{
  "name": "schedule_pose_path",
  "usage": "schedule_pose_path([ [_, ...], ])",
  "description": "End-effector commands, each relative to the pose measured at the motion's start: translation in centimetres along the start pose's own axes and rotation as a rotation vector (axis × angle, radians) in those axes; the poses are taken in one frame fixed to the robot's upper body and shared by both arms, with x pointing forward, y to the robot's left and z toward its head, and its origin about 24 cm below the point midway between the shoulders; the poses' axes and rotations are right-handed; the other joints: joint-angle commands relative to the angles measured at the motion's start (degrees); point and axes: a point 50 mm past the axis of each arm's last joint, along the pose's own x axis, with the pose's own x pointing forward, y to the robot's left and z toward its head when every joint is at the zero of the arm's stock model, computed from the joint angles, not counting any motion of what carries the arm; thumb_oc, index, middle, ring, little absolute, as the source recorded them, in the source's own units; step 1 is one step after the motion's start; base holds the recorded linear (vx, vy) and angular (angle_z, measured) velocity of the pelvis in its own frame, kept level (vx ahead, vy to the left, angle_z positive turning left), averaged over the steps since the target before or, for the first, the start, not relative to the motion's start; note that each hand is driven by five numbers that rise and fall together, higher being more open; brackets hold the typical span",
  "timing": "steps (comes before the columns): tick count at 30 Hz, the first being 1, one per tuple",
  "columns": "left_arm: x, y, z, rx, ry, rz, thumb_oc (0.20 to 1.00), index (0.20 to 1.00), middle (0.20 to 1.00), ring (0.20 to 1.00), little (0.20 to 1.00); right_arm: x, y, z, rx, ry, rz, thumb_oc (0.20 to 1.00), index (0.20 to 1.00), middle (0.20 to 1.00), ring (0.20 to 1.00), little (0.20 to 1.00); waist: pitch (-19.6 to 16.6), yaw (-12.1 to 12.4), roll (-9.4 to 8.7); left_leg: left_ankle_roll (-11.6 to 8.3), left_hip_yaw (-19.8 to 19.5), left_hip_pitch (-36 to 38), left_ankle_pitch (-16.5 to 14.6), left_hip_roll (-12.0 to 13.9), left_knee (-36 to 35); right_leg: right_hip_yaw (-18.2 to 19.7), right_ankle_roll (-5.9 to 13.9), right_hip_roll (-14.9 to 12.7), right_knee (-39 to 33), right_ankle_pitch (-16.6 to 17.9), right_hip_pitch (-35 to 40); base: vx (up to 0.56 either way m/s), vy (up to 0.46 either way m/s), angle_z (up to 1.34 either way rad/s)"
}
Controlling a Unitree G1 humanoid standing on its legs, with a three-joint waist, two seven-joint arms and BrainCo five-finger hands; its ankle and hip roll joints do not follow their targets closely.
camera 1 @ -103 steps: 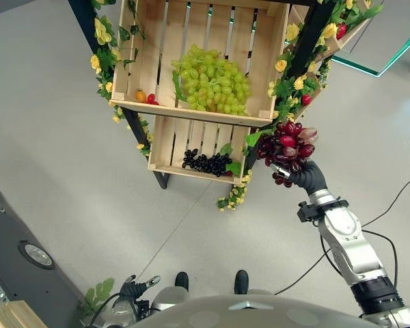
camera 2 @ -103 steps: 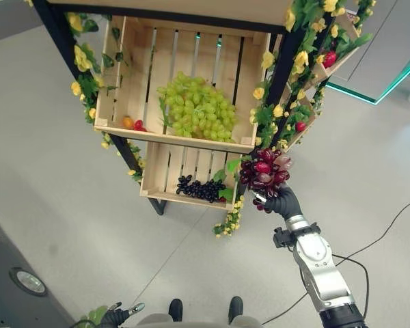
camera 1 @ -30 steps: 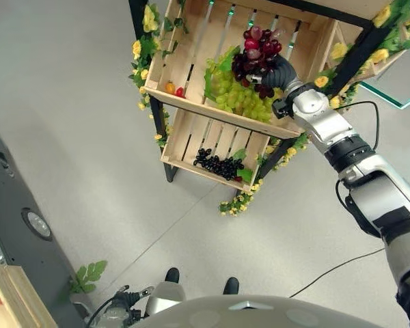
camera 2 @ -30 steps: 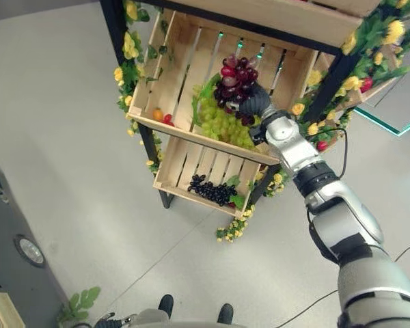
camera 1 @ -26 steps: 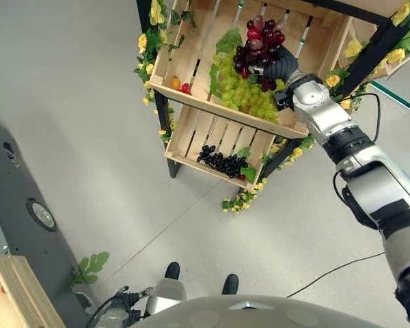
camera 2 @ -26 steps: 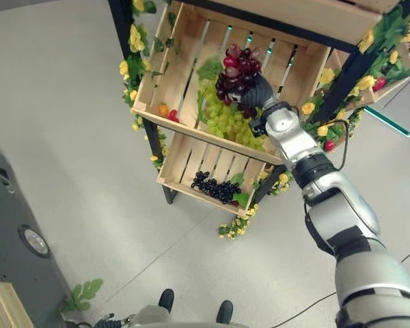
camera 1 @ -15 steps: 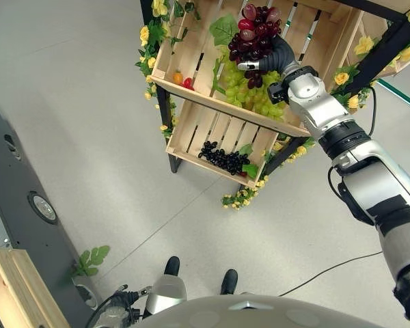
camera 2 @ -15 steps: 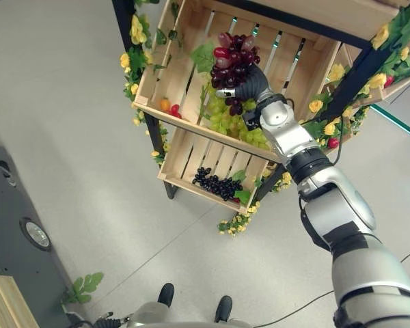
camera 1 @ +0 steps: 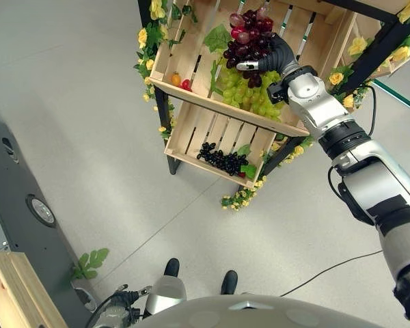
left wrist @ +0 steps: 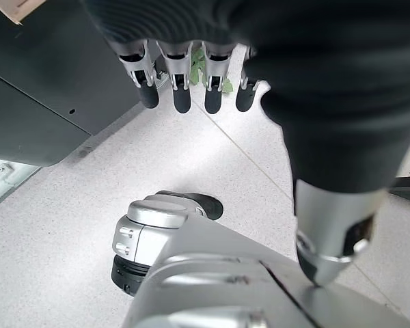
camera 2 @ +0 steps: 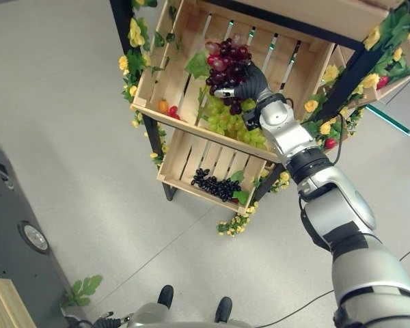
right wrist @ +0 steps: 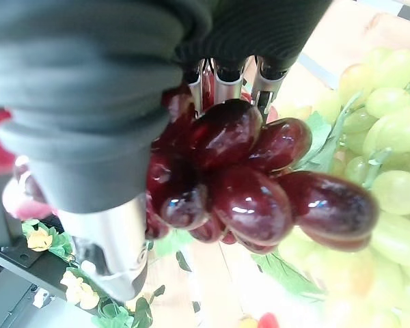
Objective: Pick up the fruits from the basket on one side to the basket on the other side
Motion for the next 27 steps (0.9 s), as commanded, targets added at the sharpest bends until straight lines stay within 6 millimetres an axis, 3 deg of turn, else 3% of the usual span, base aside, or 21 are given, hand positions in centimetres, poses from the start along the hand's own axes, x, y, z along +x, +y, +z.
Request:
schedule_pose_path([
  [1,0.3,0.7,0.3,0.049,0.030,0.022,1.000,1.000,1.000,1.000,1.000,0.8,-2.3,4.8,-0.139,-0.158,-0.061,1.000,1.000,1.000,1.000,1.000,-1.70,1.18,-1.65,-0.28,-0.94,-1.09,-0.82,0.11,-0.82,-0.17,4.33,-2.26,0.25,-1.64,1.33,0.00,0.000,0.00],
  [2,0.3,0.9,0.5,0.058,0.027,0.029,1.000,1.000,1.000,1.000,1.000,0.9,-2.4,5.6,-0.268,-0.176,-0.058,1.000,1.000,1.000,1.000,1.000,-1.78,1.09,-1.84,-0.33,-0.87,-1.17,-0.77,0.14,-0.82,-0.14,4.35,-2.23,0.25,-1.58,1.22,0.00,0.000,0.00],
  [5,0.4,1.1,0.9,0.061,0.016,0.036,1.000,1.000,1.000,1.000,1.000,1.2,-3.0,6.4,-0.343,-0.165,-0.062,1.000,1.000,1.000,1.000,1.000,-1.66,0.63,-2.20,-0.40,-0.89,-1.23,-0.71,0.21,-0.79,-0.05,4.33,-2.06,0.25,-1.49,1.05,0.00,0.000,0.00],
  [7,0.5,2.0,1.3,0.073,0.020,0.047,1.000,1.000,1.000,1.000,1.000,2.0,-3.8,9.9,-0.666,-0.168,-0.055,1.000,1.000,1.000,1.000,1.000,-1.93,0.43,-3.22,-0.59,-1.06,-1.52,-0.54,0.38,-0.79,-0.05,4.31,-1.94,0.25,-1.29,0.76,0.00,0.000,0.00],
  [8,0.6,2.1,1.5,0.080,0.015,0.049,1.000,1.000,1.000,1.000,1.000,2.1,-3.7,10.4,-0.707,-0.176,-0.057,1.000,1.000,1.000,1.000,1.000,-2.00,0.43,-3.44,-0.60,-1.12,-1.55,-0.50,0.39,-0.81,-0.08,4.32,-1.93,0.25,-1.24,0.76,0.00,-0.018,-0.04],
  [17,0.7,2.7,1.7,0.083,0.031,0.053,1.000,1.000,1.000,1.000,1.000,2.3,-3.1,12.5,-0.810,-0.208,-0.022,1.000,1.000,1.000,1.000,1.000,-2.49,0.16,-4.57,-0.57,-1.59,-2.10,-0.31,0.23,-0.76,-0.30,4.33,-1.95,0.25,-1.11,0.50,0.00,0.000,0.00],
  [20,0.7,2.8,1.8,0.073,0.028,0.060,1.000,1.000,1.000,1.000,1.000,2.1,-4.4,13.0,-0.759,-0.223,-0.101,1.000,1.000,1.000,1.000,1.000,-2.41,0.07,-4.73,-0.53,-1.65,-2.21,-0.28,0.21,-0.76,-0.19,4.33,-1.94,0.25,-1.00,0.37,-0.01,-0.004,0.00],
  [23,0.7,3.0,2.1,0.075,0.022,0.064,1.000,1.000,1.000,1.000,1.000,1.7,-3.7,12.9,-0.794,-0.245,-0.020,1.000,1.000,1.000,1.000,1.000,-2.05,0.28,-5.18,-0.59,-1.84,-2.49,-0.16,0.19,-0.72,-0.18,4.33,-1.93,0.25,-0.99,0.18,0.00,0.000,0.00],
  [25,0.7,3.3,1.5,0.075,0.043,0.069,1.000,1.000,1.000,1.000,1.000,1.6,-4.3,13.5,-0.846,-0.235,-0.041,1.000,1.000,1.000,1.000,1.000,-2.22,0.38,-5.38,-0.61,-1.89,-2.54,-0.23,0.21,-0.75,-0.33,4.32,-1.98,0.25,-1.02,0.18,0.00,0.000,0.00],
  [27,0.6,3.2,1.5,0.074,0.042,0.069,1.000,1.000,1.000,1.000,1.000,1.6,-5.0,13.5,-0.780,-0.240,-0.094,1.000,1.000,1.000,1.000,1.000,-2.11,0.29,-5.35,-0.53,-1.79,-2.48,-0.23,0.13,-0.72,-0.30,4.29,-1.99,0.25,-0.97,0.17,0.00,0.000,0.00],
])
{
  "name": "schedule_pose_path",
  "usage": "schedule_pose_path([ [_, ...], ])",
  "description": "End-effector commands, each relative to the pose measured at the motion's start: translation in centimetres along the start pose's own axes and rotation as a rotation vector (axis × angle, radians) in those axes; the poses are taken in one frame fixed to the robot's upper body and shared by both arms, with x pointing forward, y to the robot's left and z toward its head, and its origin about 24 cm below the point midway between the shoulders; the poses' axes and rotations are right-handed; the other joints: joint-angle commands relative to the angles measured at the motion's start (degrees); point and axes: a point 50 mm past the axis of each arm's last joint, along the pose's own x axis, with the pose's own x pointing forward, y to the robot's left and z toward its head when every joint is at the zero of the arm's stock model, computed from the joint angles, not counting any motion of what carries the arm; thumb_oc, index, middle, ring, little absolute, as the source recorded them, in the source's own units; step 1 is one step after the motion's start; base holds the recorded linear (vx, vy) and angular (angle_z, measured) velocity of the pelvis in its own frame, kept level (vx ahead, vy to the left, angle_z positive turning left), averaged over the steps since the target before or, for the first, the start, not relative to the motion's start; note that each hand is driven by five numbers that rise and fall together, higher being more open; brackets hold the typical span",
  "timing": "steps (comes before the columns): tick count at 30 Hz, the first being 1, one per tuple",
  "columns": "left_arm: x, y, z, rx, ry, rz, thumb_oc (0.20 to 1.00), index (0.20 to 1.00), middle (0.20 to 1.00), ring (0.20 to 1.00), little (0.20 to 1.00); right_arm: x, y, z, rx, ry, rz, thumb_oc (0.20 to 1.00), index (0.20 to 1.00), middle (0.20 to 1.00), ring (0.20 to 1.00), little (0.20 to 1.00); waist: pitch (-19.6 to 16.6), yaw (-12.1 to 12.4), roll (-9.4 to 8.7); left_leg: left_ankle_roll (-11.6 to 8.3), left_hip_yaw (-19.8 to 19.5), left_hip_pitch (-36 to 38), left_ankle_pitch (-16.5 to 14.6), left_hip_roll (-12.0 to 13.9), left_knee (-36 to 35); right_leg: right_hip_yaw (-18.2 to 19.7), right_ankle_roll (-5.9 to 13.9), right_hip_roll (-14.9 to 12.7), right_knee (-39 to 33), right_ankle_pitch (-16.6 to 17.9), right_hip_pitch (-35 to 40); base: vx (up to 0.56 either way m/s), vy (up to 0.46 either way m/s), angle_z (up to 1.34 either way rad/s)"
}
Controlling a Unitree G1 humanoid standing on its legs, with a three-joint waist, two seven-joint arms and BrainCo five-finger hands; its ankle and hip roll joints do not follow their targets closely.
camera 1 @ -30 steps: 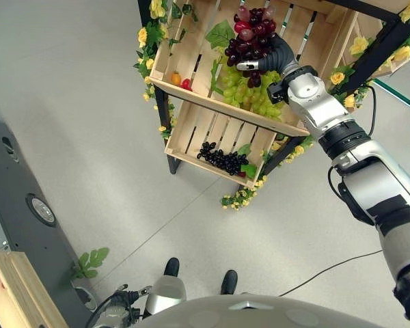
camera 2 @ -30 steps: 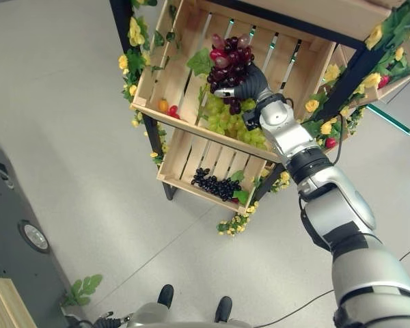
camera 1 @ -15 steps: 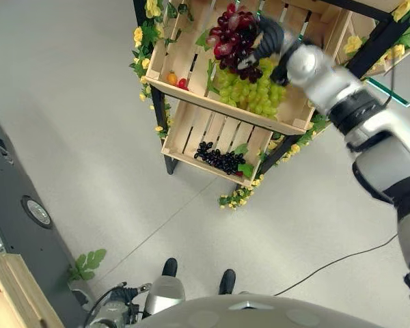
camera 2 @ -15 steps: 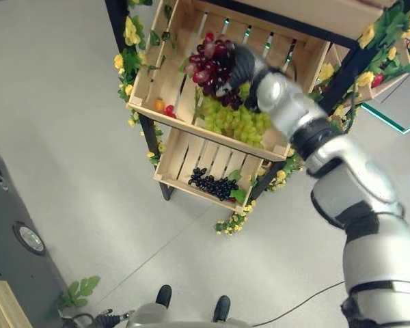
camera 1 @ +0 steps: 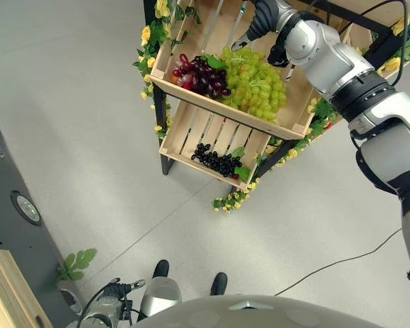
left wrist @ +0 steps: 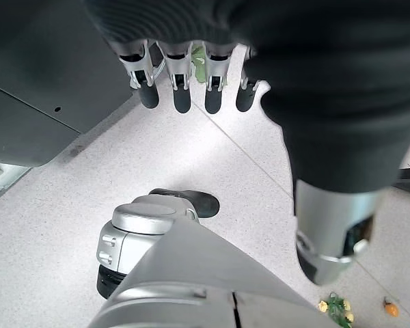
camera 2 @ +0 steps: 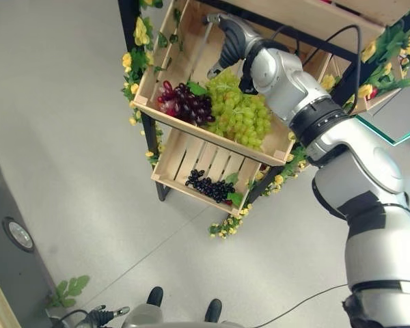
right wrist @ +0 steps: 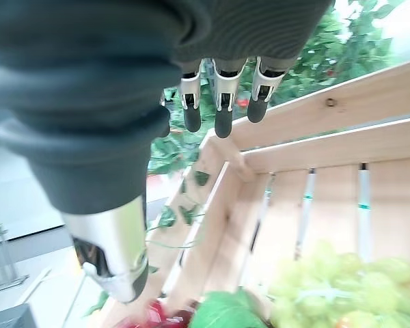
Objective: Pick up the fruits from the basket on one side to the basket on the other side
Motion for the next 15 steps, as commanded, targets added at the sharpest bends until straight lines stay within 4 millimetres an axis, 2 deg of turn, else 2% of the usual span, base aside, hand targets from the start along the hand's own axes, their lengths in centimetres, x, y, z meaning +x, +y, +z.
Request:
schedule_pose_path([
  [1,0.1,0.8,0.0,0.031,0.030,0.020,1.000,1.000,1.000,1.000,1.000,-0.3,-5.7,-0.6,-0.045,0.042,-0.201,1.000,1.000,1.000,1.000,1.000,-0.70,0.51,-1.73,0.20,-1.53,-1.34,-0.11,-0.41,-1.55,-0.08,4.46,-2.81,0.24,-1.06,0.83,0.00,0.000,0.00],
  [3,0.2,0.8,0.3,0.026,0.021,0.017,1.000,1.000,1.000,1.000,1.000,-0.3,-4.9,-0.1,-0.041,0.010,-0.158,1.000,1.000,1.000,1.000,1.000,-0.48,0.50,-1.79,0.17,-1.46,-1.34,-0.07,-0.46,-1.55,0.02,4.41,-2.80,0.24,-1.02,0.81,0.00,0.000,0.00],
  [5,0.1,1.0,-0.2,0.035,0.042,0.019,1.000,1.000,1.000,1.000,1.000,-0.2,-4.8,0.3,-0.072,0.008,-0.119,1.000,1.000,1.000,1.000,1.000,-0.69,0.54,-1.78,0.10,-1.44,-1.23,-0.18,-0.37,-1.55,-0.09,4.41,-2.81,0.24,-1.15,0.88,0.00,0.000,0.00],
  [7,0.1,0.9,-0.2,0.026,0.046,0.027,1.000,1.000,1.000,1.000,1.000,-0.4,-5.3,-0.3,0.029,0.009,-0.195,1.000,1.000,1.000,1.000,1.000,-0.79,0.30,-1.71,0.13,-1.29,-1.08,-0.15,-0.29,-1.53,0.09,4.41,-2.81,0.24,-1.09,0.88,0.00,0.000,0.00],
  [12,0.1,0.9,-0.2,0.026,0.046,0.022,1.000,1.000,1.000,1.000,1.000,-0.4,-4.4,0.0,0.022,-0.013,-0.122,1.000,1.000,1.000,1.000,1.000,-0.74,0.22,-1.67,0.08,-1.13,-0.84,-0.17,-0.20,-1.68,0.07,4.38,-2.78,0.24,-1.17,0.99,0.00,0.000,0.00],
  [15,0.1,0.7,-0.4,0.020,0.055,0.023,1.000,1.000,1.000,1.000,1.000,-0.7,-4.1,-0.1,0.083,-0.030,-0.154,1.000,1.000,1.000,1.000,1.000,-0.91,-0.02,-1.47,0.10,-1.02,-0.53,-0.29,-0.18,-1.68,0.21,4.40,-2.76,0.24,-1.17,1.15,0.00,0.000,0.00],
])
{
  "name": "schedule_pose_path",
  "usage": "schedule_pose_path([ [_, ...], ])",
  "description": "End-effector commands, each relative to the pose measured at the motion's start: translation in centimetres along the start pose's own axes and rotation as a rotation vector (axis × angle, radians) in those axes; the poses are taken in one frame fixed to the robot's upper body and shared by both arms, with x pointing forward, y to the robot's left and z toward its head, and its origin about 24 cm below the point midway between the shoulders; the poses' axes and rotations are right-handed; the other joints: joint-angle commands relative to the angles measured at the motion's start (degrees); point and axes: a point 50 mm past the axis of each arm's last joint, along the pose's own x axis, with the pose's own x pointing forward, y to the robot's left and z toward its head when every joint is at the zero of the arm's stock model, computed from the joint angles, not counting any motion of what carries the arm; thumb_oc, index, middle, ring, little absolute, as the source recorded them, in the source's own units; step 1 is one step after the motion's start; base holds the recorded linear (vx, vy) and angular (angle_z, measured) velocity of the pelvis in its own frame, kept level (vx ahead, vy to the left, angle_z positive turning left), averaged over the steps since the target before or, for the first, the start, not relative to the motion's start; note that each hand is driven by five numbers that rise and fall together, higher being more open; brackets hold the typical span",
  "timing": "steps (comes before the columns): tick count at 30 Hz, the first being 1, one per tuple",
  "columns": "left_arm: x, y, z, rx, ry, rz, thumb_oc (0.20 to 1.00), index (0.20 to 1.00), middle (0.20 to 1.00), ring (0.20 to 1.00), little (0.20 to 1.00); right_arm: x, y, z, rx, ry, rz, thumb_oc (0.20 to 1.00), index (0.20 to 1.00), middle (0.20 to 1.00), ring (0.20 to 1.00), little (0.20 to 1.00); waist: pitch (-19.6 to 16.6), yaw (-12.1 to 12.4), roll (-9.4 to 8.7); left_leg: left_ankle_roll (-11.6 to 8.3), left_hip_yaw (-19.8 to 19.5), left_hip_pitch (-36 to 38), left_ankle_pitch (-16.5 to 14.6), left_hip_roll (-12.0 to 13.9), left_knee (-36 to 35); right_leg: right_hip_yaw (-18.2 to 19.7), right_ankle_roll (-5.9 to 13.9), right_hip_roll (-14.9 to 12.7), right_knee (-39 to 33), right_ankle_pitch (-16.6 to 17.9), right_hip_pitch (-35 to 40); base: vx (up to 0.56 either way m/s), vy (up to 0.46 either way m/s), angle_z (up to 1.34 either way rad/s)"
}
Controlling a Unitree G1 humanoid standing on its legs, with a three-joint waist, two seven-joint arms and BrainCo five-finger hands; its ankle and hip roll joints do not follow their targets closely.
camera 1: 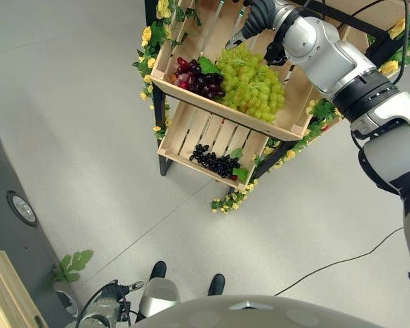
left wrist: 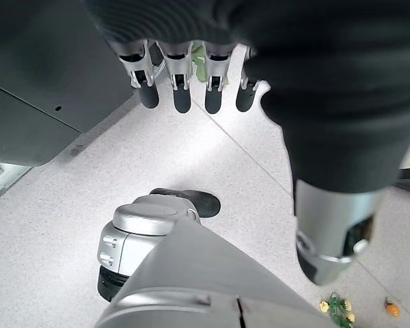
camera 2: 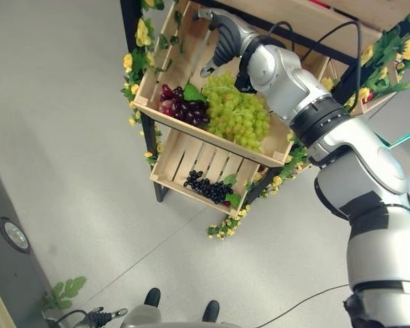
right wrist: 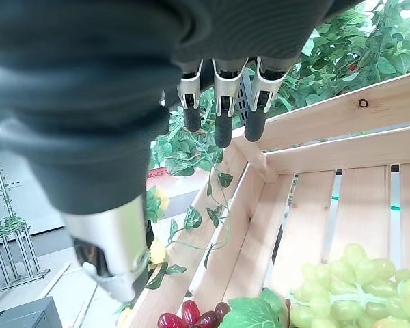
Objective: Pick up the fruits from the basket on one side to the basket on the other side
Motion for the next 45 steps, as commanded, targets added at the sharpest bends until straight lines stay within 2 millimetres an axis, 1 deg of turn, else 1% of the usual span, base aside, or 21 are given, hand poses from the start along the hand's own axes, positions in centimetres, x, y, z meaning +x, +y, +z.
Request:
schedule_pose_path([
  [1,0.1,0.3,-0.2,0.016,0.045,0.012,1.000,1.000,1.000,1.000,1.000,-0.6,-3.9,-0.2,0.045,-0.018,-0.138,1.000,1.000,1.000,1.000,1.000,-0.51,0.05,-0.81,0.11,-1.14,-0.61,-0.31,-0.12,-1.70,0.08,4.39,-2.66,0.24,-1.19,1.10,0.00,0.000,0.00],
  [4,0.1,0.0,-0.2,0.007,0.044,0.007,1.000,1.000,1.000,1.000,1.000,-1.5,-3.0,-0.8,0.127,-0.046,-0.129,1.000,1.000,1.000,1.000,1.000,-0.49,-0.20,-0.34,0.12,-1.11,-0.58,-0.32,-0.14,-1.73,-0.03,4.40,-2.74,0.24,-1.31,1.17,0.00,0.000,0.00],
  [5,0.0,-0.1,-0.2,0.008,0.045,0.008,1.000,1.000,1.000,1.000,1.000,-2.3,-2.4,-1.2,0.158,-0.063,-0.121,1.000,1.000,1.000,1.000,1.000,-0.47,-0.38,0.01,0.09,-1.05,-0.48,-0.38,-0.11,-1.74,-0.15,4.42,-2.82,0.24,-1.43,1.28,0.00,0.000,0.00],
  [6,0.0,-0.1,-0.2,0.010,0.045,0.009,1.000,1.000,1.000,1.000,1.000,-2.4,-2.3,-1.3,0.160,-0.062,-0.121,1.000,1.000,1.000,1.000,1.000,-0.50,-0.33,-0.06,0.09,-1.06,-0.47,-0.39,-0.11,-1.74,-0.16,4.42,-2.82,0.24,-1.44,1.29,0.00,-0.003,0.03],
  [7,0.0,-0.3,-0.2,0.006,0.046,0.009,1.000,1.000,1.000,1.000,1.000,-3.0,-1.7,-1.7,0.209,-0.072,-0.122,1.000,1.000,1.000,1.000,1.000,-0.46,-0.48,0.18,0.05,-1.00,-0.38,-0.44,-0.05,-1.74,-0.16,4.43,-2.88,0.24,-1.47,1.33,0.00,-0.004,-0.03],
  [9,0.0,-0.3,-0.1,0.004,0.044,0.009,1.000,1.000,1.000,1.000,1.000,-3.9,-0.8,-2.0,0.247,-0.092,-0.102,1.000,1.000,1.000,1.000,1.000,-0.37,-0.65,0.58,-0.01,-0.90,-0.27,-0.49,0.00,-1.73,-0.17,4.45,-2.92,0.24,-1.56,1.41,0.00,0.000,0.00],
  [10,0.0,-0.3,-0.1,0.006,0.044,0.010,1.000,1.000,1.000,1.000,1.000,-4.0,-0.8,-2.1,0.247,-0.091,-0.103,1.000,1.000,1.000,1.000,1.000,-0.39,-0.59,0.53,-0.02,-0.91,-0.26,-0.49,0.00,-1.73,-0.18,4.45,-2.91,0.24,-1.57,1.42,0.00,0.000,0.00],
  [11,0.0,-0.4,-0.1,0.004,0.043,0.009,1.000,1.000,1.000,1.000,1.000,-5.1,-0.1,-2.5,0.283,-0.107,-0.098,1.000,1.000,1.000,1.000,1.000,-0.39,-0.70,1.00,-0.05,-0.74,-0.10,-0.58,0.02,-1.73,-0.12,4.44,-3.00,0.24,-1.64,1.49,0.00,-0.008,-0.04],
  [17,-0.1,-1.1,0.0,0.007,0.030,-0.009,1.000,1.000,1.000,1.000,1.000,-7.9,2.3,-2.4,0.416,-0.179,-0.077,1.000,1.000,1.000,1.000,1.000,-0.38,-0.90,2.20,-0.16,-0.22,0.19,-0.69,0.16,-1.74,-0.05,4.46,-3.11,0.24,-1.81,1.69,0.00,-0.004,0.00],
  [18,-0.1,-1.6,0.0,0.004,0.026,-0.018,1.000,1.000,1.000,1.000,1.000,-9.0,3.8,-2.3,0.488,-0.201,-0.069,1.000,1.000,1.000,1.000,1.000,-0.36,-1.27,2.78,-0.13,-0.07,0.26,-0.72,0.15,-1.73,-0.05,4.47,-3.15,0.24,-1.86,1.71,0.00,0.000,0.00],
  [19,-0.1,-1.6,0.0,0.005,0.027,-0.017,1.000,1.000,1.000,1.000,1.000,-9.0,3.8,-2.4,0.489,-0.199,-0.069,1.000,1.000,1.000,1.000,1.000,-0.42,-1.22,2.73,-0.13,-0.08,0.27,-0.73,0.16,-1.73,-0.07,4.47,-3.14,0.24,-1.87,1.72,0.00,0.000,0.00],
  [24,-0.2,-2.3,-0.1,0.021,0.030,-0.036,1.000,1.000,1.000,1.000,1.000,-11.2,5.9,-2.3,0.567,-0.216,-0.050,1.000,1.000,1.000,1.000,1.000,-0.62,-1.70,3.60,-0.13,0.12,0.61,-0.88,0.14,-1.75,-0.24,4.42,-3.23,0.24,-2.07,2.09,0.00,0.000,0.00],
  [26,-0.3,-2.4,-0.2,0.028,0.031,-0.038,1.000,1.000,1.000,1.000,1.000,-11.8,6.6,-2.5,0.600,-0.209,-0.050,1.000,1.000,1.000,1.000,1.000,-0.71,-1.81,3.74,-0.11,0.13,0.73,-0.93,0.13,-1.75,-0.24,4.42,-3.23,0.24,-2.10,2.17,0.00,0.000,0.00],
  [31,-0.3,-2.5,-0.2,0.034,0.031,-0.032,1.000,1.000,1.000,1.000,1.000,-14.0,8.9,-2.7,0.702,-0.191,-0.063,1.000,1.000,1.000,1.000,1.000,-1.02,-2.41,4.06,-0.01,0.07,1.13,-1.21,0.02,-1.75,-0.25,4.48,-3.40,0.24,-2.27,2.58,0.00,0.000,0.01],
  [33,-0.3,-2.7,-0.1,0.031,0.030,-0.034,1.000,1.000,1.000,1.000,1.000,-15.5,10.2,-3.0,0.782,-0.162,-0.080,1.000,1.000,1.000,1.000,1.000,-1.17,-2.91,4.15,0.09,0.13,1.22,-1.32,-0.07,-1.75,-0.28,4.58,-3.46,0.24,-2.29,2.77,0.00,0.000,0.00],
  [34,-0.3,-2.7,-0.1,0.032,0.030,-0.033,1.000,1.000,1.000,1.000,1.000,-15.5,10.3,-3.0,0.783,-0.161,-0.080,1.000,1.000,1.000,1.000,1.000,-1.23,-2.87,4.11,0.09,0.12,1.22,-1.33,-0.08,-1.75,-0.29,4.58,-3.46,0.24,-2.30,2.77,0.00,0.000,0.00],
  [40,-0.4,-2.8,-0.4,0.020,0.039,-0.024,1.000,1.000,1.000,1.000,1.000,-19.4,13.5,-3.8,0.933,-0.054,-0.082,1.000,1.000,1.000,1.000,1.000,-1.48,-4.21,4.39,0.44,0.28,1.28,-1.42,-0.56,-1.75,-0.28,4.90,-3.95,0.24,-2.11,2.72,0.00,0.012,-0.01],
  [41,-0.4,-2.8,-0.5,0.015,0.041,-0.020,1.000,1.000,1.000,1.000,1.000,-20.5,14.4,-4.1,0.970,-0.017,-0.076,1.000,1.000,1.000,1.000,1.000,-1.60,-4.69,4.43,0.54,0.40,1.29,-1.49,-0.75,-1.75,-0.20,5.02,-4.17,0.24,-2.07,2.72,-0.01,0.033,-0.01],
  [42,-0.4,-2.8,-0.5,0.016,0.042,-0.020,1.000,1.000,1.000,1.000,1.000,-20.5,14.5,-4.1,0.971,-0.016,-0.076,1.000,1.000,1.000,1.000,1.000,-1.64,-4.67,4.42,0.55,0.40,1.29,-1.49,-0.75,-1.75,-0.20,5.02,-4.18,0.24,-2.07,2.71,-0.01,0.030,-0.01],
  [44,-0.4,-2.8,-0.4,0.015,0.037,-0.020,1.000,1.000,1.000,1.000,1.000,-21.4,15.3,-4.3,0.996,0.024,-0.066,1.000,1.000,1.000,1.000,1.000,-1.72,-5.10,4.51,0.71,0.53,1.27,-1.57,-0.98,-1.75,-0.24,5.18,-4.42,0.24,-1.94,2.66,-0.01,0.025,-0.02],
  [45,-0.4,-2.8,-0.4,0.007,0.033,-0.016,1.000,1.000,1.000,1.000,1.000,-22.4,16.3,-4.7,1.036,0.073,-0.061,1.000,1.000,1.000,1.000,1.000,-1.77,-5.53,4.60,0.83,0.66,1.28,-1.57,-1.22,-1.75,-0.07,5.28,-4.60,0.24,-1.84,2.64,-0.02,0.039,-0.05],
])
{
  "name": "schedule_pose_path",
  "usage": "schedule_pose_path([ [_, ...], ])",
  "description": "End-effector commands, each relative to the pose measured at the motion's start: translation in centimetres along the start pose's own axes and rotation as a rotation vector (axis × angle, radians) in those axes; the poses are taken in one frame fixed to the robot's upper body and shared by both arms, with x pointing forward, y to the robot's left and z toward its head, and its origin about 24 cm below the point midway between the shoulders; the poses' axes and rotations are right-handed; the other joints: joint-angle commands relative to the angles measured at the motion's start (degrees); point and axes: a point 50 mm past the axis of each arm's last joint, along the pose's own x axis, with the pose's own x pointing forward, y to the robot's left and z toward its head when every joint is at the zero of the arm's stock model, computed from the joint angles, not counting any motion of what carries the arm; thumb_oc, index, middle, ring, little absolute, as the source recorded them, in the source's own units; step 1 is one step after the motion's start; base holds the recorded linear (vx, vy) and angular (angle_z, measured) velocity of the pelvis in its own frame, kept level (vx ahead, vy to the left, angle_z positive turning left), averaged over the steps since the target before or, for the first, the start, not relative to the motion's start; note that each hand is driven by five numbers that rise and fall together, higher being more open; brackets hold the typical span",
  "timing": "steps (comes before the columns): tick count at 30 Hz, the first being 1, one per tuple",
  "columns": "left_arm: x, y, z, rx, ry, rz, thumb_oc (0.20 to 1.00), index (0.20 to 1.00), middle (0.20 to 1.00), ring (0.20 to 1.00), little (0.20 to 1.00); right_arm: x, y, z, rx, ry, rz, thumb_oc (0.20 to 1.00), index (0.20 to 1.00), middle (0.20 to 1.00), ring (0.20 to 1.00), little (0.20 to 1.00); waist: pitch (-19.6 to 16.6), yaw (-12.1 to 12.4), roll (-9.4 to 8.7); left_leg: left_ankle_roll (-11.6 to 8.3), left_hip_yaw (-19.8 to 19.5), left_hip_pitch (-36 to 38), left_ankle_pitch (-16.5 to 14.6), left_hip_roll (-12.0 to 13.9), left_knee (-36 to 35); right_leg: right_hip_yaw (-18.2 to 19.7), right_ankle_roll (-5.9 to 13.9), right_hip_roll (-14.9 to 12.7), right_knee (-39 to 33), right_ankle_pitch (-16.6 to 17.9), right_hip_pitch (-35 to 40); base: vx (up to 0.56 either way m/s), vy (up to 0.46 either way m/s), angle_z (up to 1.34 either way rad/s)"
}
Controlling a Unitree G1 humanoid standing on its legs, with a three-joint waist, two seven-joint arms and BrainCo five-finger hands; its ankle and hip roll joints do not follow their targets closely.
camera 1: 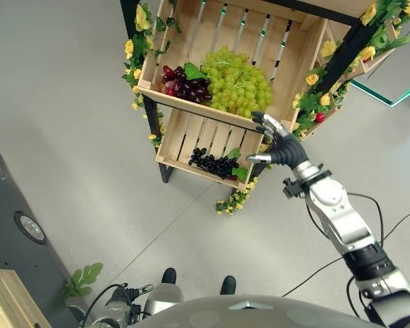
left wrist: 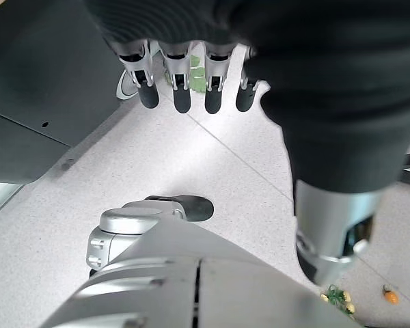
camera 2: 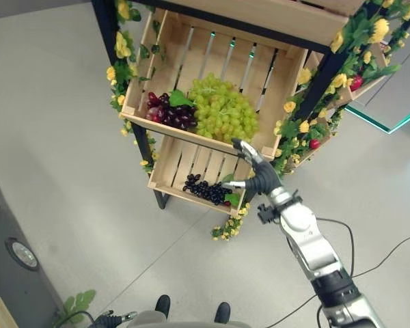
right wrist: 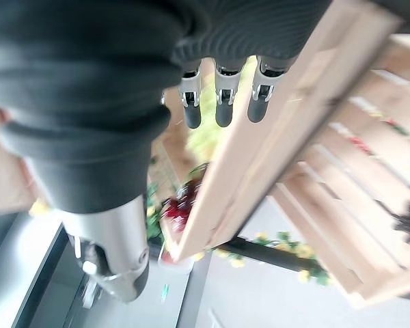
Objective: Pick up the fruits from the basket on one side to the basket on the other side
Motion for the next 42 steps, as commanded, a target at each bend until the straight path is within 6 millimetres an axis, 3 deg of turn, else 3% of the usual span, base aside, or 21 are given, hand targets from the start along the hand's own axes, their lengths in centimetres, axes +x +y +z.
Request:
schedule_pose_path([
  [1,0.1,-0.2,0.2,0.018,0.020,0.019,1.000,1.000,1.000,1.000,1.000,-0.4,-0.2,2.1,0.054,-0.140,-0.021,1.000,1.000,1.000,1.000,1.000,-2.24,-0.71,-0.40,0.31,-0.34,-1.82,-1.97,-0.87,-0.07,-0.45,5.61,-3.62,0.24,-1.67,0.54,-0.02,0.039,-0.07],
  [3,0.1,-0.2,0.1,0.014,0.021,0.016,1.000,1.000,1.000,1.000,1.000,-1.1,-0.2,1.4,0.052,-0.105,-0.029,1.000,1.000,1.000,1.000,1.000,-2.30,-1.00,-0.33,0.42,-0.34,-1.84,-1.99,-1.13,-0.07,-0.49,5.77,-3.82,0.24,-1.52,0.47,-0.01,0.029,-0.04],
  [6,0.3,0.3,3.1,-0.008,-0.083,0.022,1.000,1.000,1.000,1.000,1.000,-1.8,-0.5,0.7,0.080,-0.076,-0.056,1.000,1.000,1.000,1.000,1.000,-2.42,-1.69,0.32,0.74,-0.11,-1.87,-2.13,-1.49,-0.07,-0.26,5.97,-4.16,0.24,-1.26,0.37,-0.02,0.051,-0.05],
  [8,0.2,0.0,3.8,-0.008,-0.121,-0.001,1.000,1.000,1.000,1.000,1.000,-2.5,-0.4,-0.7,0.091,-0.010,-0.073,1.000,1.000,1.000,1.000,1.000,-2.53,-2.37,0.80,0.98,0.14,-1.73,-2.16,-1.82,-0.06,-0.26,6.09,-4.57,0.24,-0.99,0.40,-0.02,0.068,-0.09],
  [12,0.1,-0.5,3.7,-0.014,-0.134,-0.023,1.000,1.000,1.000,1.000,1.000,-3.5,-0.4,-2.6,0.102,0.074,-0.108,1.000,1.000,1.000,1.000,1.000,-2.56,-2.87,1.10,1.24,0.16,-1.66,-2.23,-2.16,0.02,-0.09,6.18,-4.81,0.24,-0.82,0.44,-0.01,0.034,-0.01],
  [19,0.1,-0.5,3.1,-0.017,-0.126,-0.034,1.000,1.000,1.000,1.000,1.000,-6.0,0.3,-8.2,0.073,0.355,-0.145,1.000,1.000,1.000,1.000,1.000,-2.41,-3.55,1.50,1.67,0.58,-1.08,-2.50,-2.85,0.15,0.19,6.36,-5.16,0.24,-0.46,0.75,-0.01,0.014,-0.01],
  [20,0.1,-0.5,3.1,-0.017,-0.126,-0.034,1.000,1.000,1.000,1.000,1.000,-6.0,0.4,-8.2,0.073,0.354,-0.145,1.000,1.000,1.000,1.000,1.000,-2.40,-3.55,1.49,1.67,0.58,-1.07,-2.50,-2.85,0.15,0.19,6.36,-5.16,0.24,-0.46,0.75,0.00,0.000,0.00],
  [21,0.1,-0.5,2.9,-0.012,-0.123,-0.036,1.000,1.000,1.000,1.000,1.000,-7.1,0.8,-10.5,0.083,0.469,-0.162,1.000,1.000,1.000,1.000,1.000,-2.47,-3.60,1.65,1.79,0.67,-0.84,-2.58,-2.99,0.13,0.23,6.36,-5.17,0.24,-0.45,0.86,0.00,0.000,0.00],
  [23,0.1,-0.5,2.9,-0.005,-0.123,-0.040,1.000,1.000,1.000,1.000,1.000,-8.7,1.3,-13.1,0.081,0.616,-0.181,1.000,1.000,1.000,1.000,1.000,-2.62,-3.74,1.81,1.86,0.71,-0.52,-2.63,-3.12,0.10,0.29,6.22,-5.05,0.48,-0.69,1.05,0.00,0.000,0.00],
  [31,0.1,-0.2,2.8,0.004,-0.121,-0.039,1.000,1.000,1.000,1.000,1.000,-12.6,2.1,-17.9,0.070,0.933,-0.208,1.000,1.000,1.000,1.000,1.000,-1.96,-3.65,2.31,1.91,0.40,-0.11,-2.33,-2.93,0.26,0.87,5.41,-4.21,2.82,-1.90,0.97,-0.02,-0.006,0.00],
  [32,0.2,0.0,3.4,0.002,-0.137,-0.043,1.000,1.000,1.000,1.000,1.000,-13.3,2.1,-18.8,0.082,1.005,-0.237,1.000,1.000,1.000,1.000,1.000,-1.21,-4.06,2.65,1.86,-0.36,-0.83,-1.70,-2.66,0.40,4.05,4.86,-2.86,4.89,-3.16,-0.38,-0.11,-0.053,0.00],
  [33,0.2,0.2,4.0,0.005,-0.156,-0.051,1.000,1.000,1.000,1.000,1.000,-15.0,2.3,-19.8,0.108,1.101,-0.268,1.000,1.000,1.000,1.000,1.000,-1.15,-5.02,2.91,2.04,-2.20,-1.68,-1.01,-2.54,0.67,11.66,4.25,0.42,6.53,-5.49,-1.03,-0.08,-0.042,0.05],
  [34,0.2,0.2,4.0,0.005,-0.156,-0.051,1.000,1.000,1.000,1.000,1.000,-15.0,2.3,-19.8,0.108,1.100,-0.268,1.000,1.000,1.000,1.000,1.000,-1.07,-4.98,2.89,2.03,-2.16,-1.59,-1.11,-2.53,0.70,11.71,4.23,0.43,6.69,-5.64,-1.03,-0.01,-0.029,0.52],
  [37,0.2,0.0,4.3,0.033,-0.166,-0.068,1.000,1.000,1.000,1.000,1.000,-17.6,2.8,-20.8,0.134,1.227,-0.296,1.000,1.000,1.000,1.000,1.000,-1.06,-6.13,3.18,2.21,-6.61,-2.33,-0.02,-3.05,1.09,21.94,2.36,5.02,8.87,-8.21,-0.21,0.00,-0.078,0.80],
  [38,0.2,-0.2,4.5,0.051,-0.167,-0.078,1.000,1.000,1.000,1.000,1.000,-19.3,2.9,-21.2,0.154,1.303,-0.330,1.000,1.000,1.000,1.000,1.000,-0.83,-6.66,3.48,1.99,-9.71,-2.97,0.74,-3.53,1.71,26.47,1.07,7.48,9.42,-8.81,0.57,-0.02,-0.180,1.27],
  [42,0.2,-0.3,4.6,0.044,-0.161,-0.080,1.000,1.000,1.000,1.000,1.000,-20.4,2.9,-21.4,0.152,1.370,-0.336,1.000,1.000,1.000,1.000,1.000,-0.67,-6.71,3.59,1.06,-11.74,-3.53,1.01,-3.49,2.63,26.28,0.36,7.92,8.24,-8.51,1.57,-0.03,-0.157,0.86],
])
